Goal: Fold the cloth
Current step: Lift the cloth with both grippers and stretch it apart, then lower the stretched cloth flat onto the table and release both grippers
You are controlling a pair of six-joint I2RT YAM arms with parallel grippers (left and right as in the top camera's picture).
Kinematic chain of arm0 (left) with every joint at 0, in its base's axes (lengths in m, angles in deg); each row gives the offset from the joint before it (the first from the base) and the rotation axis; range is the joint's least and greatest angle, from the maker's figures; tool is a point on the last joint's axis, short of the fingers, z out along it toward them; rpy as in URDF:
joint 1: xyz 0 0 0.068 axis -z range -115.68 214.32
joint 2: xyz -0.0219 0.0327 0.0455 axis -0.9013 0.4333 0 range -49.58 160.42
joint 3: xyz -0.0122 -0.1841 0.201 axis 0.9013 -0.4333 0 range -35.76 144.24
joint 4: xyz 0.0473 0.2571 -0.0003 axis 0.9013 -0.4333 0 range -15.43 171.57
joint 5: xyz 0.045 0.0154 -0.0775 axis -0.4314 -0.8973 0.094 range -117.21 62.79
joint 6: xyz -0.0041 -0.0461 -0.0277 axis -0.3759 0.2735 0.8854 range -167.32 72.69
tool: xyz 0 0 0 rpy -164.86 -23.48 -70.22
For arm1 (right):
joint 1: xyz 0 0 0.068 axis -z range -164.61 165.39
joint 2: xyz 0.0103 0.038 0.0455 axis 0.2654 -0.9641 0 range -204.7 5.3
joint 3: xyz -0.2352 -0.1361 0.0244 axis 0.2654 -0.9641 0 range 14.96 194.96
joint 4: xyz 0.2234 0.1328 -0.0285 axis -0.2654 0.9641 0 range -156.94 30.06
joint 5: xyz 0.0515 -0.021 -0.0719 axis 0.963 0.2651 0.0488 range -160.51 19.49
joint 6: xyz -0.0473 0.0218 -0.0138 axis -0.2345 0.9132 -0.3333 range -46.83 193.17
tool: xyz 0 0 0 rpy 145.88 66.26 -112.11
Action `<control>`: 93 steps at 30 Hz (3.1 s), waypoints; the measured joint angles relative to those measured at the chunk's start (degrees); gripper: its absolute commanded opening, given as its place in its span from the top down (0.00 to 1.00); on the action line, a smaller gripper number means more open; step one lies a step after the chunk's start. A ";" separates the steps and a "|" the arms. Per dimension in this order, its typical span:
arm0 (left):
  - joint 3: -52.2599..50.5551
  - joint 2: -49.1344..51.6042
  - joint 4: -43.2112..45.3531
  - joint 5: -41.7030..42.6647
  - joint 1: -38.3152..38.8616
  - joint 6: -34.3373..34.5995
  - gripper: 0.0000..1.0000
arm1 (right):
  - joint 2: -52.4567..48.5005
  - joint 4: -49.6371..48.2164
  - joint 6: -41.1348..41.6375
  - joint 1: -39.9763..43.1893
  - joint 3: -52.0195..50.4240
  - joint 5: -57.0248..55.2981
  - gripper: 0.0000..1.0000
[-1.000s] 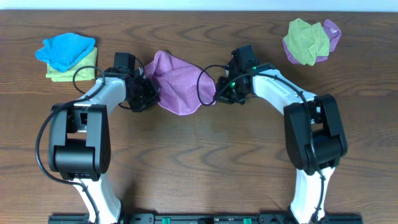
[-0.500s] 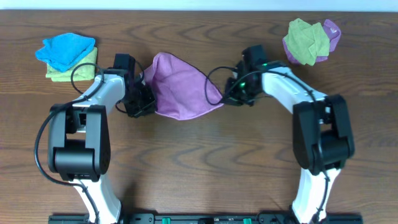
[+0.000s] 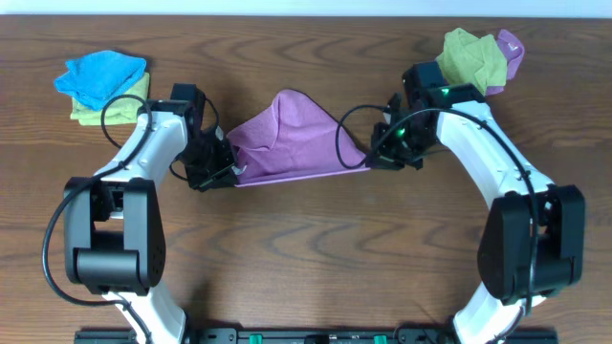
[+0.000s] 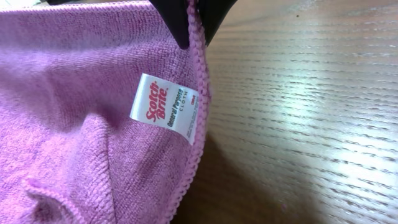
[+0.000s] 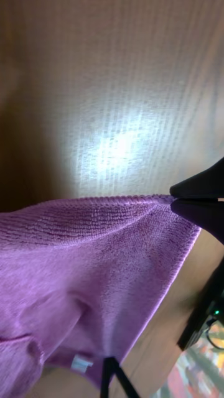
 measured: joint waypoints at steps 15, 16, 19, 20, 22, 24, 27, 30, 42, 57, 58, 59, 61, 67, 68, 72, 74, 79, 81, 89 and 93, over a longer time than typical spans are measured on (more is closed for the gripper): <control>2.36 0.00 -1.99 2.12 1.57 0.52 0.94 | 5.25 -3.87 -1.05 -1.11 -0.02 -3.39 0.99; 3.80 0.00 -1.92 2.12 1.57 1.01 0.94 | 5.25 -5.35 -0.68 -1.14 -0.02 -3.41 0.99; 9.57 0.00 -1.46 2.05 1.57 2.62 0.94 | 5.25 -10.16 1.07 -1.18 0.00 -3.65 0.99; 12.11 0.00 -0.87 2.03 1.57 3.28 0.94 | 5.25 -11.93 1.92 -1.18 0.26 -3.69 0.99; 16.06 0.00 0.24 1.84 1.60 4.20 0.94 | 5.20 -14.34 3.15 -1.18 1.36 -3.80 0.99; 20.98 0.00 1.49 0.79 1.60 5.44 0.94 | 5.20 -17.97 4.39 -1.18 4.37 -3.89 0.99; 24.83 0.00 5.05 -0.83 1.60 7.21 0.94 | 5.20 -21.18 5.55 -1.18 8.92 -5.14 0.99; 26.05 0.00 9.77 -1.81 1.60 9.07 0.94 | 5.20 -23.69 6.10 -1.18 12.52 -6.71 0.98; 26.21 0.00 19.89 -6.32 1.60 12.74 0.94 | 1.03 -32.92 6.80 -1.16 14.69 -12.11 0.98; 26.21 0.00 23.39 -8.61 2.40 13.16 0.94 | 0.83 -39.85 6.16 1.16 14.69 -13.16 0.98; 26.21 0.00 23.02 -8.63 2.43 13.20 0.94 | 0.59 -39.91 5.88 1.16 14.69 -12.92 0.99; 26.21 0.00 22.67 -8.66 2.45 13.18 0.94 | 0.26 -39.89 5.51 1.16 14.69 -12.76 0.99; 26.21 0.00 21.44 -8.68 2.56 12.96 0.95 | -0.59 -39.39 4.50 1.09 14.69 -12.61 0.98; 26.29 0.00 12.37 -8.66 2.71 10.08 0.94 | -1.57 -32.00 1.86 0.98 14.71 -11.82 0.99; 26.29 0.00 10.88 -8.63 2.71 9.31 0.94 | -1.57 -30.38 1.42 0.90 14.75 -11.41 0.98; 26.32 0.00 4.35 -8.66 2.71 6.01 0.94 | -1.57 -25.07 -0.55 0.26 14.78 -9.66 0.99; 26.32 0.00 0.98 -8.85 2.71 3.85 0.94 | -1.57 -22.08 -1.51 -0.33 14.78 -9.14 0.99; 26.32 0.00 -4.61 -9.14 2.71 1.42 0.94 | -1.53 -16.83 -3.26 -2.14 14.80 -8.76 0.99; 26.32 0.00 -6.86 -9.31 2.69 0.72 0.95 | -1.38 -14.95 -3.85 -3.37 14.80 -8.66 0.99; 26.32 0.00 -15.56 -10.38 2.69 -0.44 0.94 | -0.28 -2.78 -6.03 -10.01 14.93 -9.14 0.99; 26.32 0.00 -20.59 -12.09 2.69 -1.11 0.94 | -0.26 1.38 -6.64 -12.22 14.93 -10.51 0.99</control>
